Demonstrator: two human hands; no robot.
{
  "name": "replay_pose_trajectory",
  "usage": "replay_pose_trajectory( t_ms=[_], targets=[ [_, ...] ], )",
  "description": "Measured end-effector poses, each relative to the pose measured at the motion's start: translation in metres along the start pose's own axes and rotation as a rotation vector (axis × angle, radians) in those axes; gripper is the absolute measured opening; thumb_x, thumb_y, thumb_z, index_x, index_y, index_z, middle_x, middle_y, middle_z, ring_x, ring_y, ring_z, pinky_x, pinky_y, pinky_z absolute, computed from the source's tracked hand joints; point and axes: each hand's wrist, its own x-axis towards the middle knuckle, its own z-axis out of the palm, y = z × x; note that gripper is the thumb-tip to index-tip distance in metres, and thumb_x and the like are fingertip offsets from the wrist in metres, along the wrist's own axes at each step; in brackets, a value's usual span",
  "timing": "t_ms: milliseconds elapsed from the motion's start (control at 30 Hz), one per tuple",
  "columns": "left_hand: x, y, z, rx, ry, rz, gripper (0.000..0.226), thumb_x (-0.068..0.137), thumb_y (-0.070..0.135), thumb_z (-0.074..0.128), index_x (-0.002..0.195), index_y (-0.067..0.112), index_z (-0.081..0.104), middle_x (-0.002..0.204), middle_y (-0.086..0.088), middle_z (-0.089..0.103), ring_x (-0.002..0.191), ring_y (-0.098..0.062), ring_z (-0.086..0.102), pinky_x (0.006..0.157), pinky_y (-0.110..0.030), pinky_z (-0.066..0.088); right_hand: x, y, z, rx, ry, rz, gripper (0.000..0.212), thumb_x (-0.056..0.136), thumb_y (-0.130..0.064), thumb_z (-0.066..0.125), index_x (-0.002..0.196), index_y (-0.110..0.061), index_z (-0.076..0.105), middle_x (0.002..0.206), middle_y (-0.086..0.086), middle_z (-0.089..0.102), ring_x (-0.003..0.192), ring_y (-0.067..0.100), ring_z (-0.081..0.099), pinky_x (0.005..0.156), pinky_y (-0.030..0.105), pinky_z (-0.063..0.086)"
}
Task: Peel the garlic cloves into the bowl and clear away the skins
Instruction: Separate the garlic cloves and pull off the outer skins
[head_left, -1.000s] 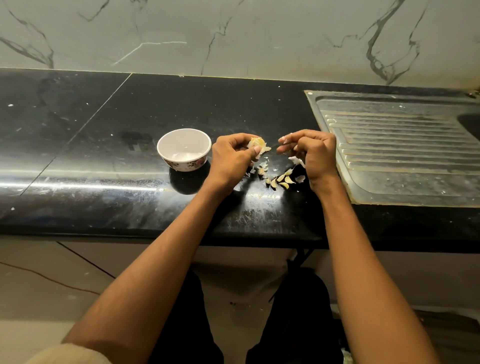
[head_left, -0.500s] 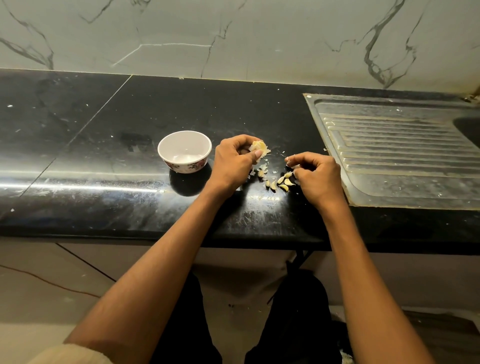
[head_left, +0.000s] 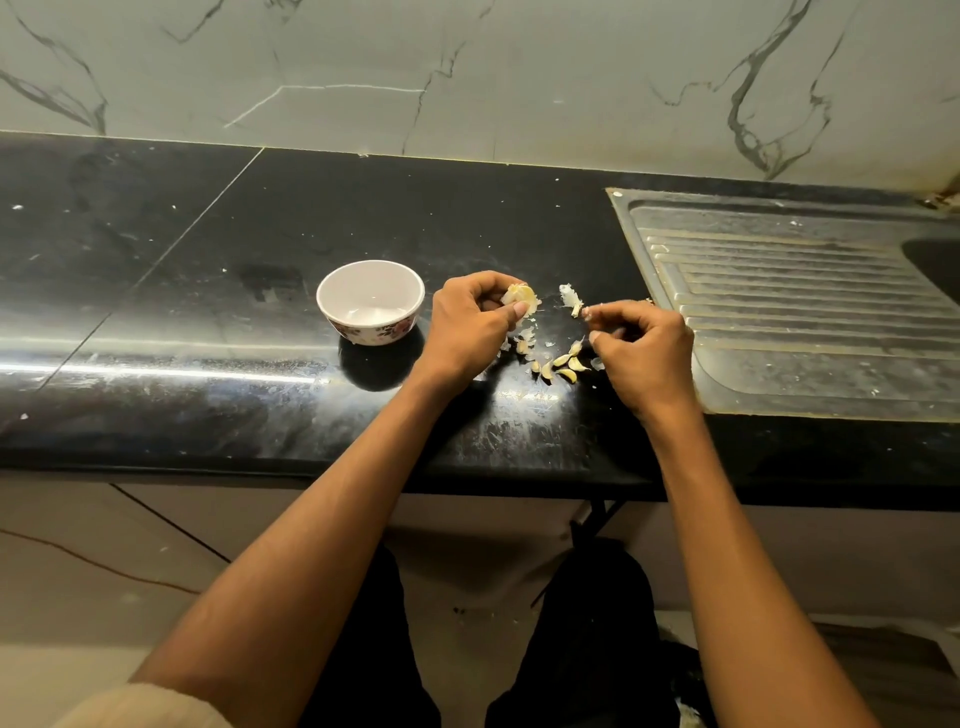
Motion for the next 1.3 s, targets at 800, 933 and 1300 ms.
replay_pose_trajectory(
  t_ms=[800,933,1300],
  targets=[
    [0.001,0.000,-0.001,0.026,-0.002,-0.007,0.014,0.089,0.006,0.075,0.102,0.010,0.078,0.073,0.006,0.070,0.066,-0.004,0.062,0.067,-0.020,0.053,-0.020,0.003,-0.011,-0.231,-0.140,-0.244,0.014,0.077,-0.009,0.083,0.085,-0.020,0.081,0.075,-0.011,0.070,0.065,0.002,0.062,0.061,0.008,0.047],
    [0.000,0.001,-0.001,0.027,-0.002,-0.008,0.015,0.089,0.004,0.075,0.103,0.007,0.077,0.073,0.006,0.069,0.064,-0.001,0.062,0.066,-0.018,0.052,-0.020,0.002,-0.012,-0.212,-0.157,-0.217,0.013,0.077,-0.009,0.083,0.084,-0.020,0.081,0.076,-0.011,0.072,0.061,0.003,0.062,0.059,0.009,0.048],
    [-0.001,0.002,-0.001,0.025,-0.007,-0.007,0.015,0.089,0.003,0.074,0.104,0.006,0.077,0.071,0.008,0.068,0.061,0.003,0.060,0.064,-0.015,0.050,-0.017,0.009,-0.015,-0.109,-0.260,-0.173,0.023,0.079,-0.002,0.079,0.088,-0.023,0.082,0.082,-0.009,0.074,0.064,0.003,0.063,0.062,0.012,0.046]
  ],
)
